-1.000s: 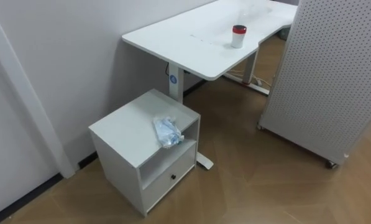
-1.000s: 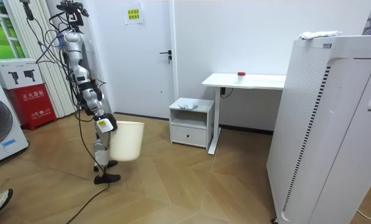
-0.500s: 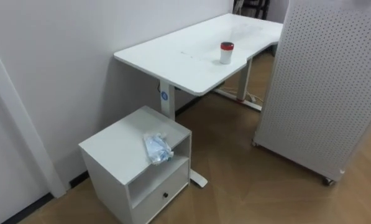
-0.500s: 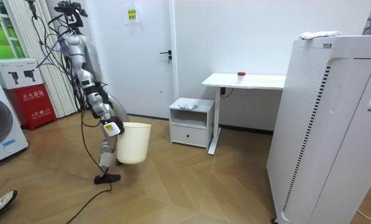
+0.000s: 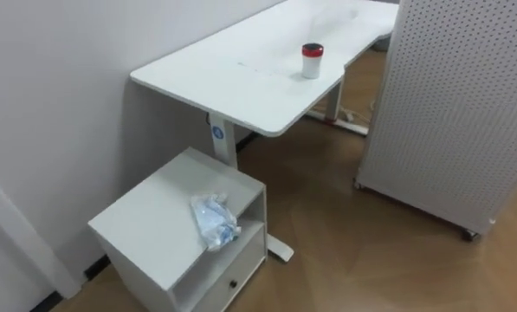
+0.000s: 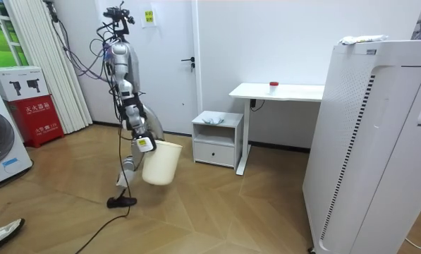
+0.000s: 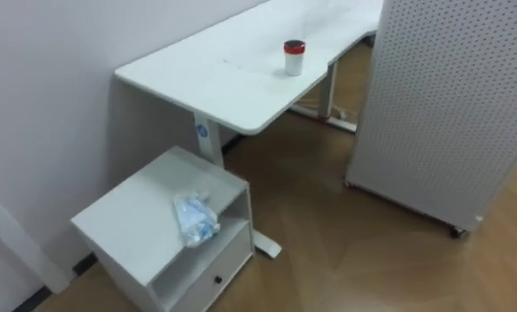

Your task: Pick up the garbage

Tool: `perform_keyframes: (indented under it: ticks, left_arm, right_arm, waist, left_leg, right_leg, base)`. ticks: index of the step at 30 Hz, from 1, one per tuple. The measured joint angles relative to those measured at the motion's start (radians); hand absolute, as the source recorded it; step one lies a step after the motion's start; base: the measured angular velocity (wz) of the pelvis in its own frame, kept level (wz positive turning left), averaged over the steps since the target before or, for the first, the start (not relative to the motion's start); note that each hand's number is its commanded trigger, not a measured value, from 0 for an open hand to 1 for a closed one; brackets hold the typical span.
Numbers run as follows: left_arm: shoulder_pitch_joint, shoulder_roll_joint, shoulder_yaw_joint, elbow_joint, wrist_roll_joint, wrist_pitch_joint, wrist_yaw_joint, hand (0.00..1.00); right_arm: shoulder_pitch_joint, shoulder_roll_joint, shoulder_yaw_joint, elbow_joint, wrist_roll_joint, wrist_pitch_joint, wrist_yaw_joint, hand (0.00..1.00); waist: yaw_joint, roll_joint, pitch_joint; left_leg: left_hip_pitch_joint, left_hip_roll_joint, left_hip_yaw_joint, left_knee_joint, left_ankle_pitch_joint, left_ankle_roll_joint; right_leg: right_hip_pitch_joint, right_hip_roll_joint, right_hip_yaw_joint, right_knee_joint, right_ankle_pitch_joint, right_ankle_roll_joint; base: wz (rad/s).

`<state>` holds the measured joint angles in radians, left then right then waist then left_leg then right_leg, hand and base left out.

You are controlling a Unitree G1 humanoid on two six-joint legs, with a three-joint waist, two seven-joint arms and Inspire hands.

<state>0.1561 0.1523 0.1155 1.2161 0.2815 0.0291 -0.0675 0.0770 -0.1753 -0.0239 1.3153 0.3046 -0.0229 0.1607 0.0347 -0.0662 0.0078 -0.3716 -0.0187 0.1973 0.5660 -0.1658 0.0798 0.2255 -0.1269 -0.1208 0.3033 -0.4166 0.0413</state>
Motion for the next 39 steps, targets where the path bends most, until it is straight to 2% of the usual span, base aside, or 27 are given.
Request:
perform_keyframes:
  ticks: [1,2,3,4,5,6,7,8,9,11,13,14,16,17,18,19,20,21,22,26,28,29,30,31,33,35,39]
  left_arm:
    - [-0.013,0.003,0.0,0.0,-0.017,0.0,0.0,0.0]
    - [-0.021,0.004,-0.001,0.0,-0.017,0.0,0.0,0.0]
    - [-0.037,0.007,-0.002,0.001,-0.018,-0.001,0.001,0.0]
    - [-0.052,0.01,-0.012,0.0,-0.037,-0.007,0.013,0.0]
    - [-0.059,0.012,-0.021,-0.001,-0.046,-0.011,0.021,0.0]
    - [-0.068,0.018,-0.036,-0.003,-0.058,-0.017,0.031,0.0]
    - [-0.067,0.02,-0.046,-0.004,-0.057,-0.023,0.042,0.0]
    - [-0.067,0.021,-0.048,-0.005,-0.057,-0.025,0.046,0.0]
    - [-0.066,0.025,-0.057,-0.006,-0.057,-0.03,0.061,0.0]
    - [-0.069,0.028,-0.061,-0.019,-0.056,-0.043,0.086,0.0]
    - [-0.068,0.029,-0.063,-0.032,-0.077,-0.075,0.106,0.0]
    - [-0.07,0.029,-0.064,-0.037,-0.082,-0.079,0.108,0.0]
    - [-0.081,0.029,-0.087,-0.044,-0.117,-0.097,0.112,0.0]
    - [-0.082,0.028,-0.09,-0.045,-0.117,-0.104,0.115,0.0]
    - [-0.082,0.023,-0.09,-0.047,-0.116,-0.113,0.121,0.0]
    - [-0.081,0.018,-0.09,-0.048,-0.116,-0.121,0.126,0.0]
    - [-0.083,0.017,-0.09,-0.053,-0.114,-0.123,0.127,0.0]
    - [-0.09,0.015,-0.091,-0.071,-0.111,-0.125,0.132,0.0]
    - [-0.098,0.016,-0.091,-0.078,-0.111,-0.142,0.143,0.0]
    - [-0.146,0.018,-0.126,-0.089,-0.11,-0.17,0.175,0.0]
    - [-0.203,0.017,-0.149,-0.093,-0.091,-0.198,0.19,0.0]
    - [-0.218,0.016,-0.154,-0.1,-0.09,-0.201,0.194,0.0]
    - [-0.249,0.016,-0.164,-0.122,-0.078,-0.202,0.198,0.0]
    - [-0.283,0.016,-0.177,-0.137,-0.057,-0.209,0.21,0.0]
    - [-0.334,0.018,-0.18,-0.137,-0.016,-0.232,0.234,0.0]
    - [-0.378,0.019,-0.182,-0.143,-0.003,-0.233,0.261,0.0]
    - [-0.452,0.02,-0.222,-0.15,0.008,-0.263,0.334,0.0]
  right_arm:
    - [-0.016,-0.001,0.002,-0.003,-0.014,0.0,0.0,1.0]
    - [-0.021,-0.002,0.003,-0.007,-0.015,0.0,0.0,1.0]
    - [-0.022,-0.003,0.004,-0.024,-0.016,0.0,0.0,1.0]
    - [-0.025,-0.005,0.004,-0.036,-0.015,-0.001,0.0,1.0]
    - [-0.028,-0.006,0.004,-0.036,-0.015,-0.001,-0.002,1.0]
    - [-0.031,-0.007,0.003,-0.039,-0.015,-0.005,-0.005,1.0]
    - [-0.031,-0.01,0.003,-0.05,-0.015,-0.012,-0.006,1.0]
    - [-0.031,-0.012,0.003,-0.054,-0.013,-0.014,-0.006,1.0]
    - [-0.029,-0.012,0.003,-0.056,-0.001,-0.021,-0.005,1.0]
    - [-0.035,-0.012,0.004,-0.081,0.034,-0.027,-0.004,1.0]
    - [-0.036,-0.013,0.014,-0.089,0.062,-0.041,-0.001,1.0]
    - [-0.036,-0.013,0.021,-0.096,0.076,-0.043,0.001,1.0]
    - [-0.035,-0.015,0.041,-0.101,0.087,-0.054,0.005,1.0]
    - [-0.037,-0.014,0.042,-0.1,0.087,-0.056,0.005,1.0]
    - [-0.038,-0.011,0.044,-0.097,0.085,-0.065,0.006,1.0]
    - [-0.037,-0.008,0.044,-0.087,0.085,-0.078,0.005,1.0]
    - [-0.037,-0.007,0.045,-0.079,0.085,-0.084,0.005,1.0]
    - [-0.043,-0.007,0.05,-0.061,0.085,-0.09,0.004,1.0]
    - [-0.06,-0.007,0.062,-0.046,0.085,-0.095,0.004,1.0]
    - [-0.08,-0.011,0.108,-0.034,0.085,-0.118,0.007,1.0]
    - [-0.104,-0.013,0.142,-0.033,0.084,-0.121,0.02,1.0]
    - [-0.113,-0.013,0.148,-0.031,0.083,-0.121,0.023,1.0]
    - [-0.137,-0.013,0.162,-0.029,0.074,-0.121,0.025,1.0]
    - [-0.145,-0.012,0.169,-0.024,0.058,-0.12,0.028,1.0]
    - [-0.162,-0.012,0.181,-0.021,0.041,-0.12,0.038,1.0]
    - [-0.181,-0.012,0.206,-0.017,0.04,-0.121,0.043,1.0]
    - [-0.226,-0.011,0.27,-0.016,0.038,-0.121,0.046,1.0]
  waist:
    - [0.0,0.0,0.0]
    - [0.0,0.003,-0.0016]
    - [-0.001,0.002,-0.0017]
    - [-0.002,0.001,-0.0028]
    - [-0.002,0.0,-0.0035]
    - [-0.003,-0.005,-0.0025]
    - [-0.002,0.003,-0.0019]
    - [-0.002,0.0,-0.0003]
    - [-0.003,0.012,-0.0001]
    - [-0.003,0.022,0.0019]
    - [-0.005,0.035,0.0039]
    - [-0.006,0.037,0.0046]
    - [-0.014,0.042,0.0038]
    - [-0.016,0.041,0.0043]
    - [-0.018,0.043,0.0045]
    - [-0.032,0.046,-0.0037]
    - [-0.034,0.047,-0.007]
    - [-0.03,0.047,-0.0082]
    - [-0.027,0.053,-0.0042]
    - [-0.03,0.059,-0.0006]
    - [-0.03,0.058,0.01]
    - [-0.031,0.059,0.0147]
    - [-0.033,0.06,0.0227]
    - [-0.033,0.061,0.0258]
    - [-0.033,0.061,0.0263]
    - [-0.038,0.063,0.0268]
    - [-0.076,0.079,0.0367]
  left_leg:
    - [0.0,0.0,0.015,0.016,-0.014,0.012]
    - [0.005,-0.001,0.018,0.016,-0.027,0.013]
    - [0.018,-0.01,0.017,0.003,-0.051,0.015]
    - [0.033,-0.023,0.016,0.004,-0.066,0.028]
    - [0.043,-0.032,0.015,0.003,-0.074,0.034]
    - [0.067,-0.046,0.015,0.002,-0.09,0.044]
    - [0.094,-0.05,0.01,-0.001,-0.105,0.053]
    - [0.11,-0.051,0.007,-0.009,-0.11,0.057]
    - [0.142,-0.06,-0.009,-0.036,-0.114,0.062]
    - [0.173,-0.057,-0.021,-0.078,-0.113,0.072]
    - [0.2,-0.038,-0.033,-0.109,-0.108,0.066]
    - [0.205,-0.032,-0.034,-0.115,-0.108,0.066]
    - [0.218,-0.025,-0.061,-0.146,-0.105,0.061]
    - [0.225,-0.026,-0.066,-0.157,-0.104,0.059]
    - [0.238,-0.026,-0.075,-0.176,-0.105,0.056]
    - [0.248,-0.027,-0.095,-0.192,-0.105,0.05]
    - [0.252,-0.028,-0.096,-0.199,-0.106,0.047]
    - [0.259,-0.021,-0.1,-0.21,-0.107,0.039]
    - [0.263,-0.014,-0.101,-0.217,-0.105,0.035]
    - [0.265,-0.006,-0.1,-0.237,-0.101,0.027]
    - [0.272,-0.004,-0.092,-0.263,-0.101,0.027]
    - [0.272,-0.004,-0.092,-0.264,-0.101,0.027]
    - [0.265,-0.005,-0.091,-0.263,-0.101,0.027]
    - [0.254,-0.007,-0.088,-0.264,-0.101,0.027]
    - [0.242,-0.009,-0.078,-0.263,-0.101,0.027]
    - [0.228,-0.01,-0.072,-0.259,-0.101,0.027]
    - [0.206,-0.01,-0.068,-0.252,-0.101,0.027]
  right_leg:
    - [-0.014,-0.012,-0.01,0.045,0.0,0.002]
    - [-0.028,-0.016,-0.019,0.083,0.0,0.002]
    - [-0.066,-0.033,-0.034,0.186,0.001,0.004]
    - [-0.108,-0.058,-0.041,0.305,0.015,0.027]
    - [-0.128,-0.072,-0.048,0.367,0.031,0.043]
    - [-0.17,-0.097,-0.052,0.485,0.085,0.04]
    - [-0.204,-0.109,-0.05,0.581,0.167,0.025]
    - [-0.219,-0.117,-0.05,0.618,0.217,0.02]
    - [-0.251,-0.127,-0.052,0.672,0.27,0.017]
    - [-0.329,-0.132,-0.071,0.711,0.224,0.014]
    - [-0.425,-0.096,-0.082,0.623,0.148,0.013]
    - [-0.442,-0.081,-0.076,0.573,0.14,0.011]
    - [-0.487,-0.026,-0.051,0.31,0.142,0.008]
    - [-0.486,-0.015,-0.046,0.23,0.154,0.007]
    - [-0.482,0.005,-0.044,0.11,0.215,0.005]
    - [-0.46,0.016,-0.047,0.048,0.284,-0.008]
    - [-0.451,0.025,-0.047,0.028,0.321,-0.006]
    - [-0.443,0.039,-0.048,0.017,0.332,-0.003]
    - [-0.435,0.045,-0.052,-0.003,0.338,-0.007]
    - [-0.431,0.057,-0.052,-0.026,0.337,-0.009]
    - [-0.437,0.058,-0.049,-0.033,0.337,-0.009]
    - [-0.439,0.058,-0.049,-0.033,0.337,-0.009]
    - [-0.447,0.057,-0.046,-0.031,0.337,-0.009]
    - [-0.458,0.057,-0.045,-0.031,0.337,-0.009]
    - [-0.475,0.056,-0.045,-0.029,0.337,-0.009]
    - [-0.488,0.054,-0.046,-0.028,0.337,-0.009]
    - [-0.509,0.055,-0.033,-0.027,0.338,-0.008]
  base:
    - [-0.19]
    - [0.0]
    - [0.16]
    - [0.21]
    - [0.16]
    - [0.1]
    - [0.06]
    - [0.03]
    - [0.0]
    - [0.06]
    - [0.13]
    - [0.19]
    - [0.25]
    - [0.24]
    - [0.36]
    - [0.4]
    - [0.37]
    - [0.12]
    - [0.0]
    - [-0.01]
    - [-0.09]
    - [-0.09]
    - [-0.05]
    - [-0.04]
    - [-0.13]
    - [-0.07]
    - [-0.04]
